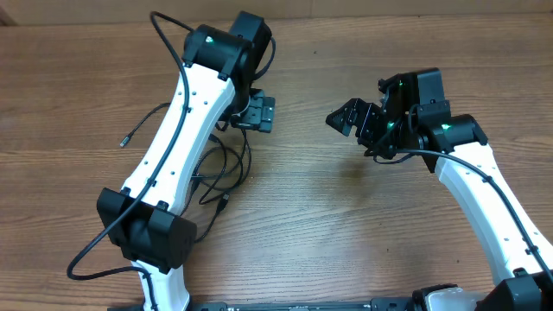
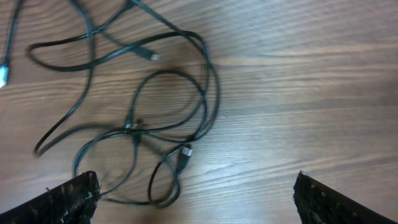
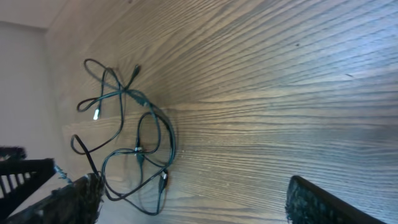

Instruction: Untangle cables

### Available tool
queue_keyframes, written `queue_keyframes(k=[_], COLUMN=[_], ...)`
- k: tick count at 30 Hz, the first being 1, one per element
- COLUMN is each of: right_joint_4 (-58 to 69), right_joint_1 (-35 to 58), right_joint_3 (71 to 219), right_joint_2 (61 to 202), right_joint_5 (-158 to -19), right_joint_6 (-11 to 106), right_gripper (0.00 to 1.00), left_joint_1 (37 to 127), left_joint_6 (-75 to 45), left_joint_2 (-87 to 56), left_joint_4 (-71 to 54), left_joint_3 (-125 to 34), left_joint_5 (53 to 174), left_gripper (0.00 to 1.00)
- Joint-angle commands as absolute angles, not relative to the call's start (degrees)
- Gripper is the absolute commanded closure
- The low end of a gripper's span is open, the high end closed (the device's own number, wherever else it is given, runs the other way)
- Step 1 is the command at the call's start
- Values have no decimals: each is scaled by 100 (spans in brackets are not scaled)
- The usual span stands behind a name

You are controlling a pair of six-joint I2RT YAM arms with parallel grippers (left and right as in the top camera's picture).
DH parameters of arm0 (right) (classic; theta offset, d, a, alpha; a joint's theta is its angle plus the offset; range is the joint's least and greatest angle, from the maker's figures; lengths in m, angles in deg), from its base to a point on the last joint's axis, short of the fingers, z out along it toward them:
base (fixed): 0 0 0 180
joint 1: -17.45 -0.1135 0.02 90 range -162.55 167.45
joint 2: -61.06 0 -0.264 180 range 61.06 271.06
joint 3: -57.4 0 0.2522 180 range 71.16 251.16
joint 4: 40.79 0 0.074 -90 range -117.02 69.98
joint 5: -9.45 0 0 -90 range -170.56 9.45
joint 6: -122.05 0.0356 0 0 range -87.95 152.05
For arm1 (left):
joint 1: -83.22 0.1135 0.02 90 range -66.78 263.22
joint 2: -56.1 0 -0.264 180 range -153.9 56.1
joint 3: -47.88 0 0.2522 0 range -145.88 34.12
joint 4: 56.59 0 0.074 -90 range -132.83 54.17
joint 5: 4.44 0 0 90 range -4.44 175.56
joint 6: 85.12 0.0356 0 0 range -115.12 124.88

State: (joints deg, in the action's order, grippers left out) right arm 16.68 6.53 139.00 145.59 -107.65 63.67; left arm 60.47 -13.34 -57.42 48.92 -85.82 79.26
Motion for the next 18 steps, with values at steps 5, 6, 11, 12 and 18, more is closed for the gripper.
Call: queue_keyframes(k=[5, 6, 11, 12, 18], right_joint_4=[1725, 1725, 1729, 1731, 1871], right_joint_1=[671, 671, 671, 671, 671], right_joint_3=[13987, 13987, 13985, 13985, 13985], right_joint_2=[14494, 14505, 14551, 14557, 14597], right_joint_5=[-10367, -10349, -10312, -10310, -10301], right_joint_6=[6303, 6301, 6194, 6137, 5846], right_gripper=[0, 0, 0, 0, 0], left_joint_1=[6373, 6380, 6318, 6292, 6170], left_joint_6=[-1850, -1850, -1705, -1697, -1930], left_joint_2=[-5663, -5663, -5663, -5663, -5663], left_joint_4=[5200, 5259, 5399, 5401, 5399], left_joint_3=[-8611, -8611, -8580, -8558, -8163], left_joint_5=[7598, 7622, 8090, 8201, 8177], left_gripper=[0, 0, 0, 1, 1])
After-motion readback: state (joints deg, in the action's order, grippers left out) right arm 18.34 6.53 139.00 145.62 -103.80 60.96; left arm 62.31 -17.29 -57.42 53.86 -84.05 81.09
